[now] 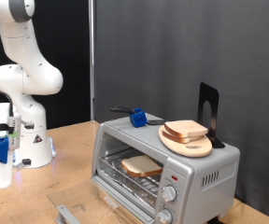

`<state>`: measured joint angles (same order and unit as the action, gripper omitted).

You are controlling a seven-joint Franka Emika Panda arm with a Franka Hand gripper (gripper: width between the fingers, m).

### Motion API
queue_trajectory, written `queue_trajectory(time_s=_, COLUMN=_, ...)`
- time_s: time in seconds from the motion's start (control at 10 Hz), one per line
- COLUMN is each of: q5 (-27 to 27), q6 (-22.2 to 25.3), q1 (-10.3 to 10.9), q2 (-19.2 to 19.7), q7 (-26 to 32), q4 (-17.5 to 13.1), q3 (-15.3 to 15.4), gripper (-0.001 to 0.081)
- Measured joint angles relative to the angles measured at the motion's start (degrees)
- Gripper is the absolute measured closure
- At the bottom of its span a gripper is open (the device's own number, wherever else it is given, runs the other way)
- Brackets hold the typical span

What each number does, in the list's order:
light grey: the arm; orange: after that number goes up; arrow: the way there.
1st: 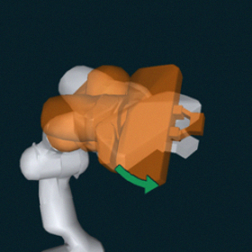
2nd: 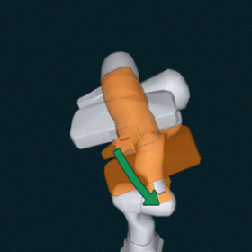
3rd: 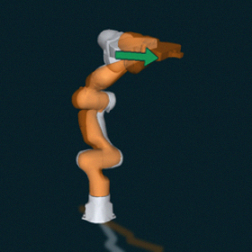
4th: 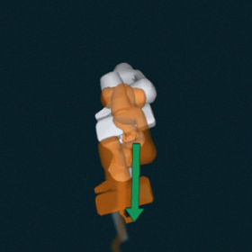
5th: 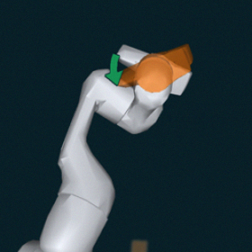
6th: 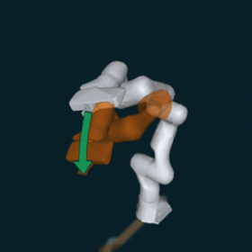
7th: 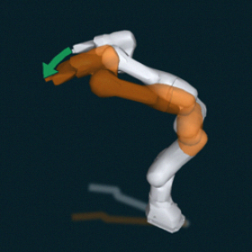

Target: Make a piece of toast with the oven

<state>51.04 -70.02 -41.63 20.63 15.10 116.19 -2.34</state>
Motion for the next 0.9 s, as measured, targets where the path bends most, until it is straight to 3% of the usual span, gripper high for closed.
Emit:
queue_trajectory(time_s=0.2, q5=0.0, q6=0.3, q1=0.0, q2=0.4, q7=0.0, q4=0.2, q3=0.0, gripper=0.0124)
queue_trajectory(time_s=0.9, q5=1.0, q6=-14.1, q1=1.3, q2=4.0, q7=7.2, q4=7.6, q3=1.5, gripper=0.0124)
